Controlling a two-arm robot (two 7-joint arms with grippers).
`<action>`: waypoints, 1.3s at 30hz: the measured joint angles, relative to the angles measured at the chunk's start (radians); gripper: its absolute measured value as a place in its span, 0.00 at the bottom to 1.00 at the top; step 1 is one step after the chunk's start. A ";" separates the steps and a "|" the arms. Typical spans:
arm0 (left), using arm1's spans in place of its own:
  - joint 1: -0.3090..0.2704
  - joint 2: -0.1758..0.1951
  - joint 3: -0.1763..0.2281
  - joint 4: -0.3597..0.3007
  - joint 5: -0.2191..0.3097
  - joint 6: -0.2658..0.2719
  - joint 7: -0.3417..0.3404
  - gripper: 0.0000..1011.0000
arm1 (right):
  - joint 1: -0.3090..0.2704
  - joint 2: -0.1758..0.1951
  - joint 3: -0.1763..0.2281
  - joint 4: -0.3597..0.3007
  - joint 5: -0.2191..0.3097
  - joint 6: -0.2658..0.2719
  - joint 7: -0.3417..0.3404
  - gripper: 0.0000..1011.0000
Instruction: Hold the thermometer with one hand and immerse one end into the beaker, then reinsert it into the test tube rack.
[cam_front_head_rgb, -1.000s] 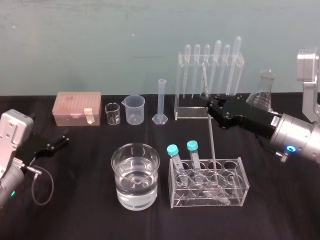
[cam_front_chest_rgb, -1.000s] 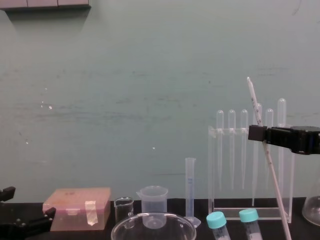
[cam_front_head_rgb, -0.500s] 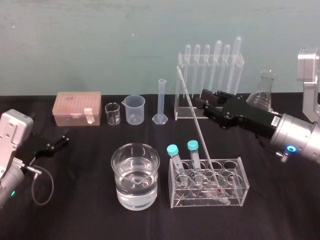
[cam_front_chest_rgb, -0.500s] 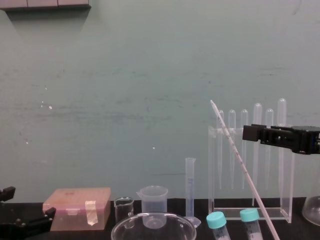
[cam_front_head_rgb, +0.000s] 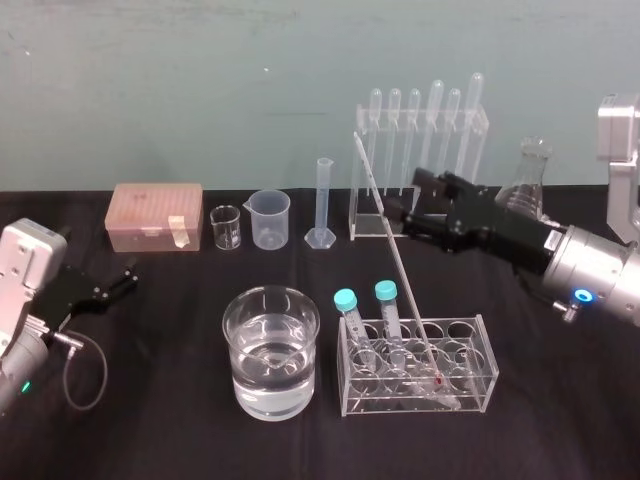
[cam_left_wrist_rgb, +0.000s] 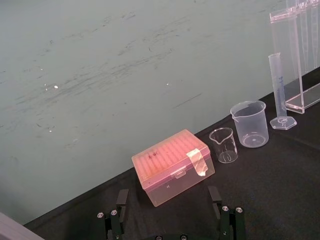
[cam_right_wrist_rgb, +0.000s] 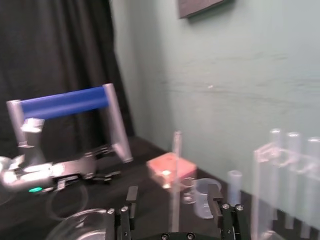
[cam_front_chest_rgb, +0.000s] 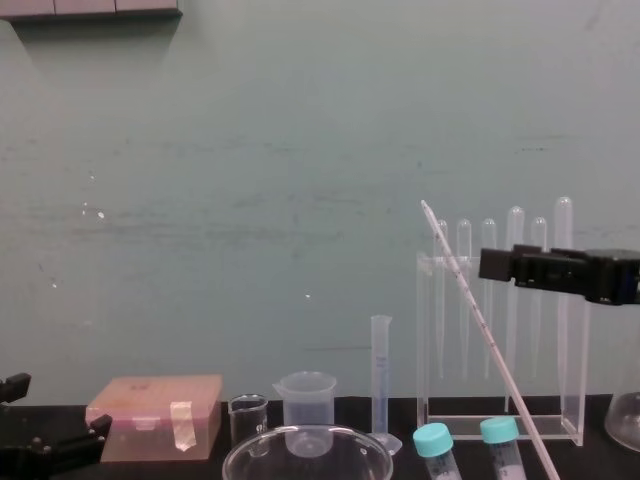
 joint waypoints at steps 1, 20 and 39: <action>0.000 0.000 0.000 0.000 0.000 0.000 0.000 1.00 | -0.008 -0.004 0.010 -0.003 -0.014 -0.010 -0.038 0.88; 0.000 0.000 0.000 0.000 0.000 0.000 0.000 1.00 | -0.102 -0.043 0.069 0.011 -0.252 0.095 -0.579 0.99; 0.000 0.000 0.000 0.000 0.000 0.000 0.000 1.00 | -0.099 -0.041 0.073 0.007 -0.242 0.080 -0.565 0.99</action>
